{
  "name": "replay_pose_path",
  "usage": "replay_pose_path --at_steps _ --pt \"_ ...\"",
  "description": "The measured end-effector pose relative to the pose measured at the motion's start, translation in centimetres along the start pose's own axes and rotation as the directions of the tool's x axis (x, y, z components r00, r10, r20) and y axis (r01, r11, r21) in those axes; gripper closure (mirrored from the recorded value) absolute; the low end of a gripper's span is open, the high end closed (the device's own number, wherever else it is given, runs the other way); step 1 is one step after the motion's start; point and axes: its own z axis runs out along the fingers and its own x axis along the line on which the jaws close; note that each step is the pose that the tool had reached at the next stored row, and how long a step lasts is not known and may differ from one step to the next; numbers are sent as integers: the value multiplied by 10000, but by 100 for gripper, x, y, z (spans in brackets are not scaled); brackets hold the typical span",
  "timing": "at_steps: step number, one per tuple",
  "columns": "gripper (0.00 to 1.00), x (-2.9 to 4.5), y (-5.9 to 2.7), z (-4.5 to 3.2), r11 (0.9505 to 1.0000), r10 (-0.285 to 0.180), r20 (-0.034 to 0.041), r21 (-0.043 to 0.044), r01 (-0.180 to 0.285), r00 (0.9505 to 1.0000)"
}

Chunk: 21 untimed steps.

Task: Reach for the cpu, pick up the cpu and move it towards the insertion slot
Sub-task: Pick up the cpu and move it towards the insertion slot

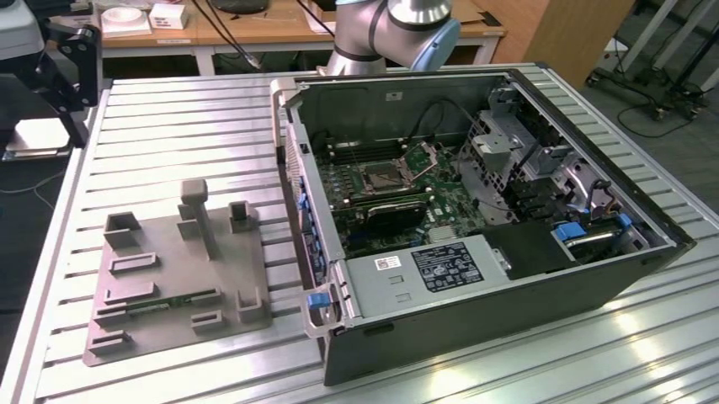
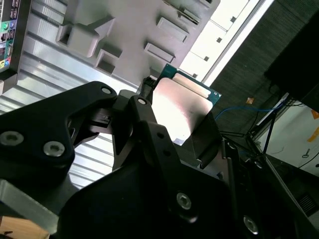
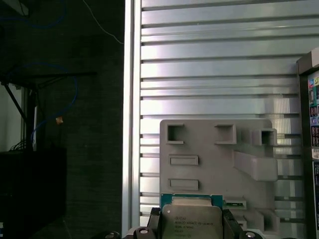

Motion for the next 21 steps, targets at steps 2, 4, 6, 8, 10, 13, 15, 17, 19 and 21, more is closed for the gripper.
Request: replay_pose_path --at_steps 2,4,6,8,10,13,15,17,19,21 --pt "45 -8 0 0 10000 0 0 0 0 10000" --pt "45 -15 0 0 10000 0 0 0 0 10000" --pt "45 -22 0 0 10000 -1 1 0 1 10000" --pt "45 -28 0 0 10000 0 0 0 0 10000" --pt "45 -35 0 -1 10000 -1 0 0 1 10000" --pt "45 -45 0 -1 10000 -1 0 0 1 10000" --pt "45 -51 0 -1 10000 0 0 0 0 10000" --pt "45 -57 0 -1 10000 0 0 0 0 10000" --pt "45 -63 0 -1 10000 -1 0 0 1 10000" --pt "45 -71 0 -2 10000 -1 0 0 1 10000"
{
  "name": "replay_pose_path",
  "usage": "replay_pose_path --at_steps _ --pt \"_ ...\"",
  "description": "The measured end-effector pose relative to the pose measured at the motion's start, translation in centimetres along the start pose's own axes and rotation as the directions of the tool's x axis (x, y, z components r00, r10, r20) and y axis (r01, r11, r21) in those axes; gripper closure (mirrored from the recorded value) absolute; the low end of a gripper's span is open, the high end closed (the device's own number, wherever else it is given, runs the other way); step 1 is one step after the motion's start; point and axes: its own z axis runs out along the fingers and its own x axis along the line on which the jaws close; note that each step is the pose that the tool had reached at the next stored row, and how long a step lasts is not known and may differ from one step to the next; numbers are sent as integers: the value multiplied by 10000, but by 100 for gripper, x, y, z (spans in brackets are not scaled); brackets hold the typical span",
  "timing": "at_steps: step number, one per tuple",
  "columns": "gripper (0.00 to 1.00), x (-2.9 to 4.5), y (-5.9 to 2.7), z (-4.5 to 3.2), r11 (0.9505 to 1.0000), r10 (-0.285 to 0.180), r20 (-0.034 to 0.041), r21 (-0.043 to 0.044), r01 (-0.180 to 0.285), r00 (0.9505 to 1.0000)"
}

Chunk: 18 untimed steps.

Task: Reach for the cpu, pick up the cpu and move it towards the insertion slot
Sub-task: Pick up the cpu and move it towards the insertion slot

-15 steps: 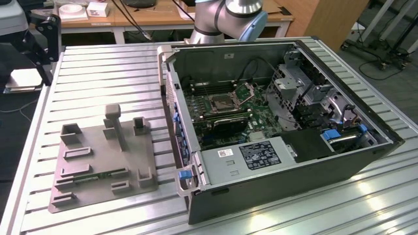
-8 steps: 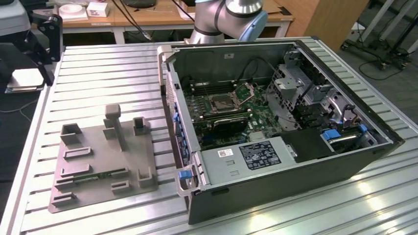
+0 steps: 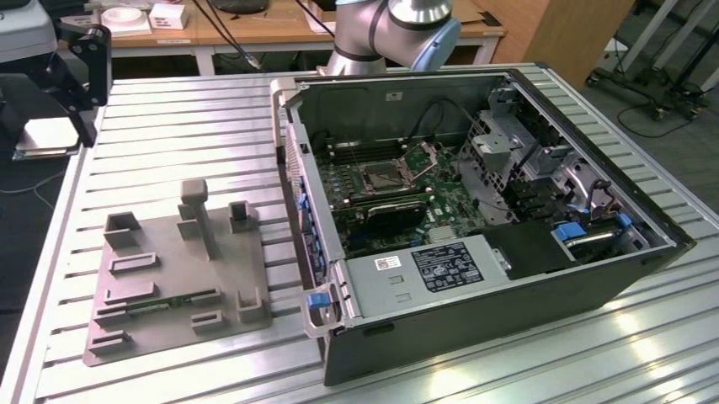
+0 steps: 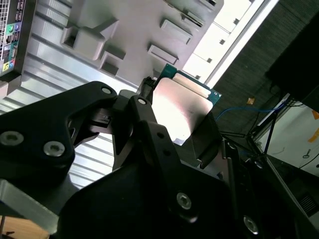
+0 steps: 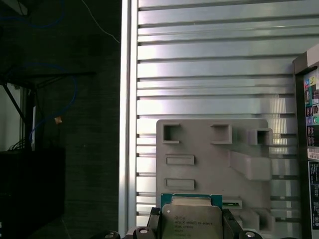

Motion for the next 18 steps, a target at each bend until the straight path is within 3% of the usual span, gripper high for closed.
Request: replay_pose_path --at_steps 18 --pt "45 -69 0 -2 10000 1 0 0 -1 10000"
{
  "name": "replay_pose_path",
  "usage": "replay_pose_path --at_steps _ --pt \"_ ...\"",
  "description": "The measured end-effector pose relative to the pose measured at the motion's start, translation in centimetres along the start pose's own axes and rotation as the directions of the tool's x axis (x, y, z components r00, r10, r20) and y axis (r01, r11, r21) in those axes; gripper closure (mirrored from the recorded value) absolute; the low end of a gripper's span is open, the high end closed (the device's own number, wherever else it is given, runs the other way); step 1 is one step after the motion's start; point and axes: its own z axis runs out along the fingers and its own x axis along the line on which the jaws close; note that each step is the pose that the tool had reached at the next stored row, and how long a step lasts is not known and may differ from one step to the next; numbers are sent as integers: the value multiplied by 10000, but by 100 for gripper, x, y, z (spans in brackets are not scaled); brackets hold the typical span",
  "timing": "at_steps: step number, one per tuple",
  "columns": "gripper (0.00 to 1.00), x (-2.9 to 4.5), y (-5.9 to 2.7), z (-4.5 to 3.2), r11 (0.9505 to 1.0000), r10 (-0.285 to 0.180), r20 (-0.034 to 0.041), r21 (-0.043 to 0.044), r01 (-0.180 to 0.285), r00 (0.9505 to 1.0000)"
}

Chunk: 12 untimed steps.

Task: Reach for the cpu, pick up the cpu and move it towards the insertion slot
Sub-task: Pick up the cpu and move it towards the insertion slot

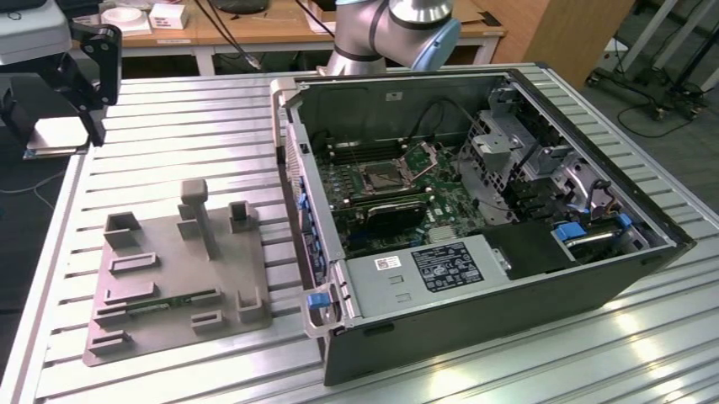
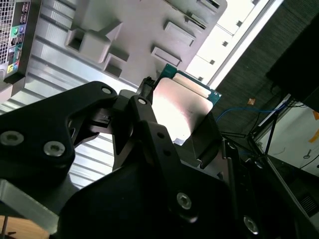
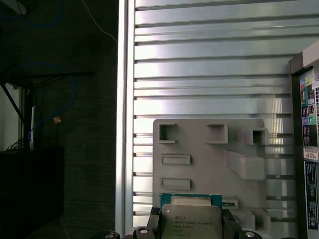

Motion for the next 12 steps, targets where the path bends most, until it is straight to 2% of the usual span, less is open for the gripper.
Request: replay_pose_path --at_steps 12 --pt "45 -45 0 -1 10000 0 0 0 0 10000"
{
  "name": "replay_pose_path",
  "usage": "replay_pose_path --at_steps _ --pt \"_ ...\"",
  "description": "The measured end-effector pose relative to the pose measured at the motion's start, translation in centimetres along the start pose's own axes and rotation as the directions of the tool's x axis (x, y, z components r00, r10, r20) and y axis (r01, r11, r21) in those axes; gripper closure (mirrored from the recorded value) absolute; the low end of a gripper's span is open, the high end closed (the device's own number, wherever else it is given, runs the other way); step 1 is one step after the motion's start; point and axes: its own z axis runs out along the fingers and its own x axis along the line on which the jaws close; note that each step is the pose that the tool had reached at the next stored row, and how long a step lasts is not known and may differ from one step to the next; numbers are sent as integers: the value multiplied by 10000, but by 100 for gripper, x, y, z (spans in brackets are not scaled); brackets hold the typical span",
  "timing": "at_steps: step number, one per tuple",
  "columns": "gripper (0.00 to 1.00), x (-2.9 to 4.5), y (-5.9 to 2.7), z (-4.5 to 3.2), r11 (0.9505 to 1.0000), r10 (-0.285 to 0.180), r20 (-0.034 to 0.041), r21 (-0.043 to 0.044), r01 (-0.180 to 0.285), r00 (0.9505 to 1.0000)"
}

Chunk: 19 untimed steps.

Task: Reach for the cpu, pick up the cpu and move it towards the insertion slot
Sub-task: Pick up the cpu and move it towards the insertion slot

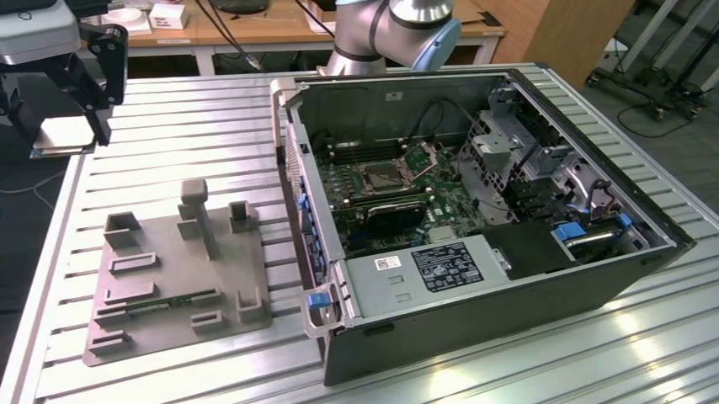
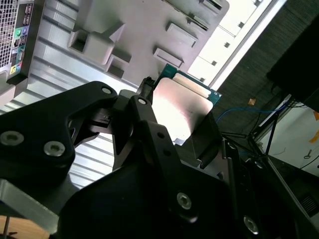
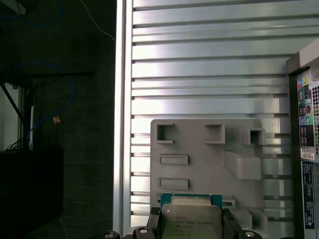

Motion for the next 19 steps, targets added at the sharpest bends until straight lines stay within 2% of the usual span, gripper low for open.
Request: replay_pose_path --at_steps 19 --pt "45 -66 0 -1 10000 0 0 0 0 10000"
